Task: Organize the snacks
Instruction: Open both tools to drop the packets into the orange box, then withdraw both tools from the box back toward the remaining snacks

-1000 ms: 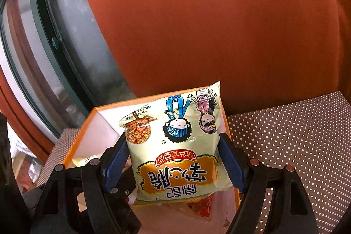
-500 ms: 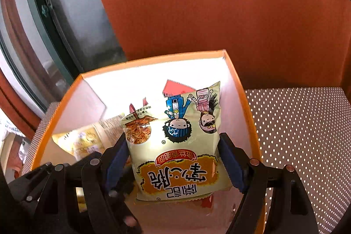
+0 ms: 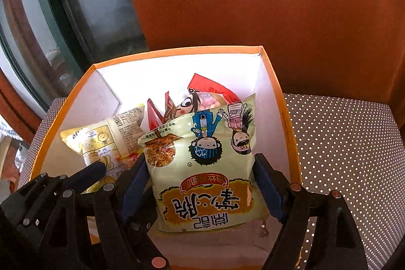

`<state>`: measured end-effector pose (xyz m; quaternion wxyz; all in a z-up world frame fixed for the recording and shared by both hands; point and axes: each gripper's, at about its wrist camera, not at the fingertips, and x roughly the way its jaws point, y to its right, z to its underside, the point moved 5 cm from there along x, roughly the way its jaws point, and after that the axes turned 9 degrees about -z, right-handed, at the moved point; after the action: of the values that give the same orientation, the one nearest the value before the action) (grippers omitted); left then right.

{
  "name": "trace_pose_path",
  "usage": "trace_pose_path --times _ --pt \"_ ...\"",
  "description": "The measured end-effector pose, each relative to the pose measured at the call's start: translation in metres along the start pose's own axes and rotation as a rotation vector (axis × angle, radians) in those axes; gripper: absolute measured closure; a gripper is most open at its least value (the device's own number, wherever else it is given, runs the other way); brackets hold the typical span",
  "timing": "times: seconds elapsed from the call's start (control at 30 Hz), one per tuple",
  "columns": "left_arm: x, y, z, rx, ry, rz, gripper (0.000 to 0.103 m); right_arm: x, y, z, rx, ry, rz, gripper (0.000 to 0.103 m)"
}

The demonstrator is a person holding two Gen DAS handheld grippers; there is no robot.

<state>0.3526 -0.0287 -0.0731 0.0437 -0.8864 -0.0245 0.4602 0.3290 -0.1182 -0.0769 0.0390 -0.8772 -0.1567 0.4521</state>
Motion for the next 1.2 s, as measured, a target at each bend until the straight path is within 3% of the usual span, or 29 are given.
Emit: trace_pose_path --times 0.03,0.13,0.53,1.2 --pt "-0.002 0.000 0.001 0.005 0.004 -0.001 0.039 -0.001 -0.001 0.001 -0.004 -0.001 0.000 0.019" --pt "-0.011 -0.004 0.006 0.010 0.017 -0.026 0.025 -0.004 -0.003 0.003 -0.001 0.004 0.000 0.017" --pt "-0.048 -0.011 0.017 0.012 0.092 -0.019 0.023 -0.037 -0.013 0.014 0.000 0.066 0.022 0.015" --pt "-0.147 -0.009 0.043 0.010 0.292 0.087 0.020 -0.136 -0.034 0.036 -0.039 0.235 0.071 0.015"
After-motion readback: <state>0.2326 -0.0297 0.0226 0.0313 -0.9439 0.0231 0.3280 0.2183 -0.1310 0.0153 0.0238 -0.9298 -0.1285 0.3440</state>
